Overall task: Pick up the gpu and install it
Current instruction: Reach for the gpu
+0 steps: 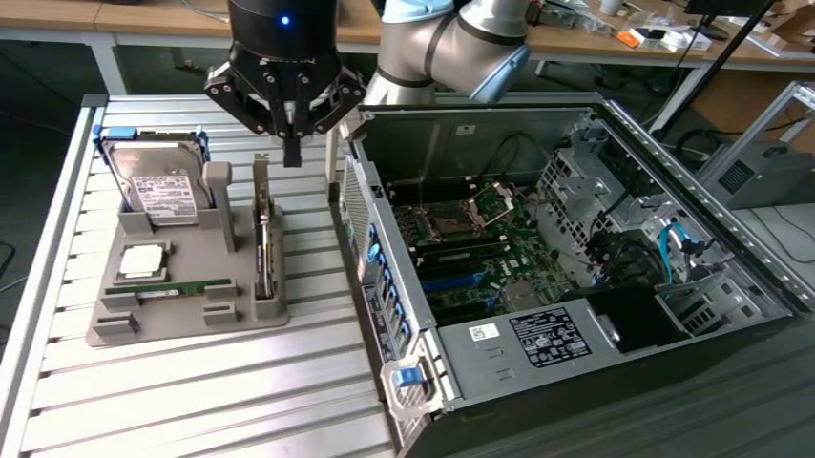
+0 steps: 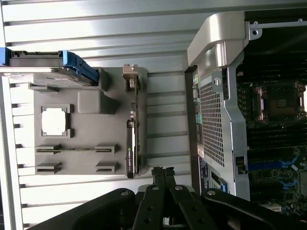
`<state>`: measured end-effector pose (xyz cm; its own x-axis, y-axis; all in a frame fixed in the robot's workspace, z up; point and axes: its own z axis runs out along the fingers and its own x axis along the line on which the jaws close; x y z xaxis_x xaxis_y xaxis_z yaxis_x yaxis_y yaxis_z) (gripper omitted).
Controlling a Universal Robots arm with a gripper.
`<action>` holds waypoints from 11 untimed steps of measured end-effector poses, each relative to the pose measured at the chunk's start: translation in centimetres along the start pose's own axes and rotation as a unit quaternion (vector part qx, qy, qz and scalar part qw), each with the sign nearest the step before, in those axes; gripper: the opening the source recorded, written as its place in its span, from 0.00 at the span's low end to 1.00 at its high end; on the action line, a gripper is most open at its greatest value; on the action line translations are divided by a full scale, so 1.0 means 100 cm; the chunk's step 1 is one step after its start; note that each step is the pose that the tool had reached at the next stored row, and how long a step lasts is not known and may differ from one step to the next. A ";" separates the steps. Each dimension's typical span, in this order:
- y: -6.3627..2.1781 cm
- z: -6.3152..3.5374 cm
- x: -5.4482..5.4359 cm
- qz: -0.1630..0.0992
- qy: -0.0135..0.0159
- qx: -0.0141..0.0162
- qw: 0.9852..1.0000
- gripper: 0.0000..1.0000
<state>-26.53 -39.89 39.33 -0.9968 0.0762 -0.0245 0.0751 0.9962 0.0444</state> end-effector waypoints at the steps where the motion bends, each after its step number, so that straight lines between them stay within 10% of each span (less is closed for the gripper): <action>1: 0.0000 0.0000 0.001 0.000 0.000 0.000 1.000 0.11; 11: -0.0007 -0.0003 0.009 0.000 0.000 0.000 1.000 0.11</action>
<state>-27.40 -39.90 39.33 -0.9968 0.0762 -0.0246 0.0751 0.9962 0.0444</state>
